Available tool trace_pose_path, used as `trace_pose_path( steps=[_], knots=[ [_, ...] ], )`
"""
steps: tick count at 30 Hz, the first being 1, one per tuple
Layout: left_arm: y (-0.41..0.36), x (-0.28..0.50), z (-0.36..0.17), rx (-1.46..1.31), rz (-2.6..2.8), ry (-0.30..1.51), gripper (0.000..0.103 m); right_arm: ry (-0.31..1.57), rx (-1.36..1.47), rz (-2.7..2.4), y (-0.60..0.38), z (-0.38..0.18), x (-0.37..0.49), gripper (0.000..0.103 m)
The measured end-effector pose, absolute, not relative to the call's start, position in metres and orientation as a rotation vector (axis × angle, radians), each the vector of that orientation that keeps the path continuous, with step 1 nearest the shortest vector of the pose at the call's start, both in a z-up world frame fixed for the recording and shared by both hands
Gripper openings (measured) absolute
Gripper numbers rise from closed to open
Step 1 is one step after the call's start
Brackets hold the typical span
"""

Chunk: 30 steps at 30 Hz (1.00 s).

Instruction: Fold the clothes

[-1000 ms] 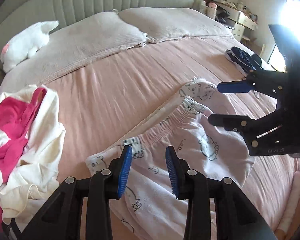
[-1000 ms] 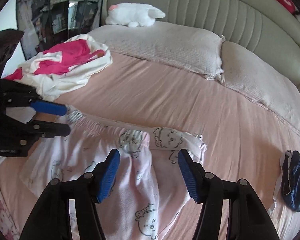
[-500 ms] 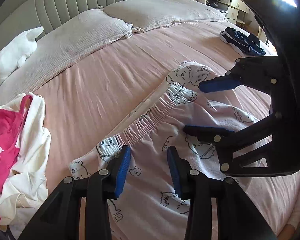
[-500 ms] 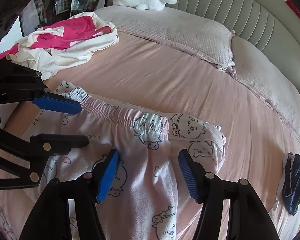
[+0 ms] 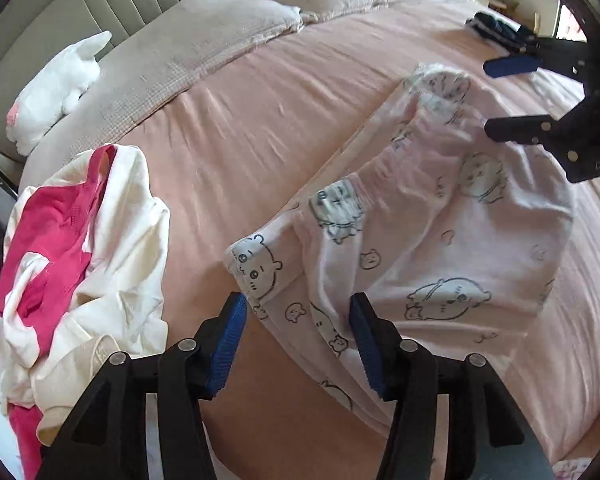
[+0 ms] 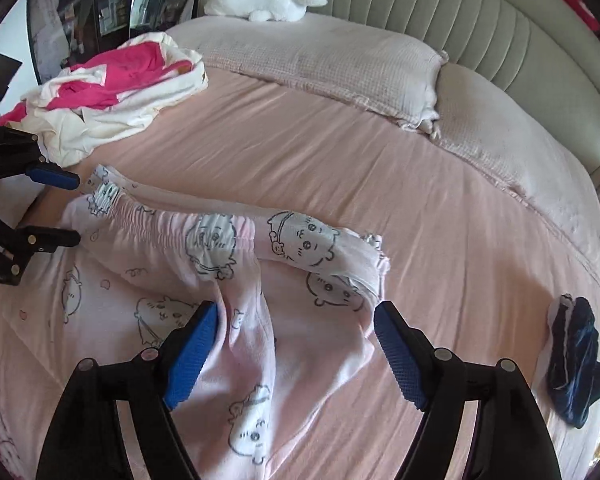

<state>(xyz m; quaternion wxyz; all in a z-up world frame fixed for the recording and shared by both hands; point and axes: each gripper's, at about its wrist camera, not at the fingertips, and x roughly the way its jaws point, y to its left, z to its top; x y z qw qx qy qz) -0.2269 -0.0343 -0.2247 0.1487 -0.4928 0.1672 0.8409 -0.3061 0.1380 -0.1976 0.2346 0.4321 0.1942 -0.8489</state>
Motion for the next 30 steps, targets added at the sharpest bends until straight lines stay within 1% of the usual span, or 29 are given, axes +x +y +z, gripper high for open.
trace_pose_path(
  steps=[1, 3, 4, 6, 7, 8, 9, 11, 12, 13, 14, 16, 17, 18, 20, 21, 24, 25, 26, 27, 28, 30],
  knots=[
    [-0.027, -0.222, -0.220, -1.365, 2.389, 0.453, 0.050, 0.487, 1.167, -2.315, 0.139, -0.192, -0.298, 0.081],
    [-0.004, -0.217, -0.221, -1.326, 2.318, 0.488, 0.050, 0.464, 1.153, -2.257, 0.132, -0.190, -0.281, 0.081],
    [0.004, -0.212, -0.226, -1.330, 2.285, 0.527, 0.050, 0.488, 1.155, -2.225, 0.126, -0.194, -0.273, 0.081],
    [0.017, -0.206, -0.247, -1.405, 2.214, 0.661, 0.051, 0.617, 1.175, -2.179, 0.113, -0.212, -0.262, 0.080],
    [0.016, -0.203, -0.251, -1.428, 2.204, 0.695, 0.053, 0.689, 1.196, -2.181, 0.113, -0.224, -0.261, 0.080],
    [0.009, -0.201, -0.248, -1.433, 2.218, 0.670, 0.053, 0.718, 1.219, -2.200, 0.120, -0.232, -0.262, 0.080],
    [0.002, -0.200, -0.243, -1.450, 2.245, 0.653, 0.053, 0.668, 1.247, -2.231, 0.136, -0.234, -0.268, 0.081],
    [-0.018, -0.199, -0.230, -1.498, 2.339, 0.648, 0.053, 0.481, 1.327, -2.307, 0.170, -0.224, -0.280, 0.081],
    [-0.026, -0.197, -0.224, -1.517, 2.350, 0.587, 0.053, 0.402, 1.348, -2.341, 0.185, -0.216, -0.282, 0.081],
    [-0.033, -0.194, -0.219, -1.528, 2.332, 0.492, 0.053, 0.364, 1.333, -2.359, 0.194, -0.207, -0.280, 0.081],
    [-0.035, -0.189, -0.215, -1.524, 2.303, 0.424, 0.053, 0.354, 1.319, -2.352, 0.198, -0.201, -0.275, 0.082],
    [-0.034, -0.173, -0.211, -1.502, 2.239, 0.354, 0.053, 0.368, 1.293, -2.297, 0.199, -0.193, -0.262, 0.082],
    [-0.031, -0.164, -0.211, -1.496, 2.204, 0.349, 0.053, 0.393, 1.284, -2.255, 0.196, -0.193, -0.254, 0.082],
    [-0.026, -0.152, -0.214, -1.495, 2.164, 0.378, 0.053, 0.417, 1.276, -2.213, 0.192, -0.194, -0.246, 0.081],
    [-0.016, -0.131, -0.221, -1.496, 2.090, 0.422, 0.053, 0.429, 1.286, -2.159, 0.186, -0.201, -0.237, 0.060],
    [-0.012, -0.127, -0.225, -1.504, 2.071, 0.425, 0.053, 0.425, 1.298, -2.140, 0.183, -0.206, -0.234, 0.045],
    [-0.003, -0.119, -0.239, -1.550, 2.044, 0.441, 0.052, 0.402, 1.320, -2.126, 0.176, -0.217, -0.233, 0.044],
    [-0.001, -0.118, -0.243, -1.565, 2.041, 0.448, 0.049, 0.408, 1.314, -2.125, 0.174, -0.219, -0.234, 0.044],
    [0.000, -0.118, -0.245, -1.576, 2.039, 0.443, 0.037, 0.413, 1.310, -2.120, 0.171, -0.220, -0.237, 0.044],
    [0.001, -0.117, -0.248, -1.586, 2.037, 0.438, 0.018, 0.424, 1.309, -2.114, 0.169, -0.222, -0.239, 0.042],
    [0.001, -0.116, -0.250, -1.603, 2.029, 0.453, 0.018, 0.457, 1.315, -2.104, 0.168, -0.226, -0.239, 0.034],
    [-0.001, -0.111, -0.251, -1.649, 1.997, 0.534, 0.016, 0.492, 1.311, -2.097, 0.170, -0.228, -0.240, 0.034]
  ],
)
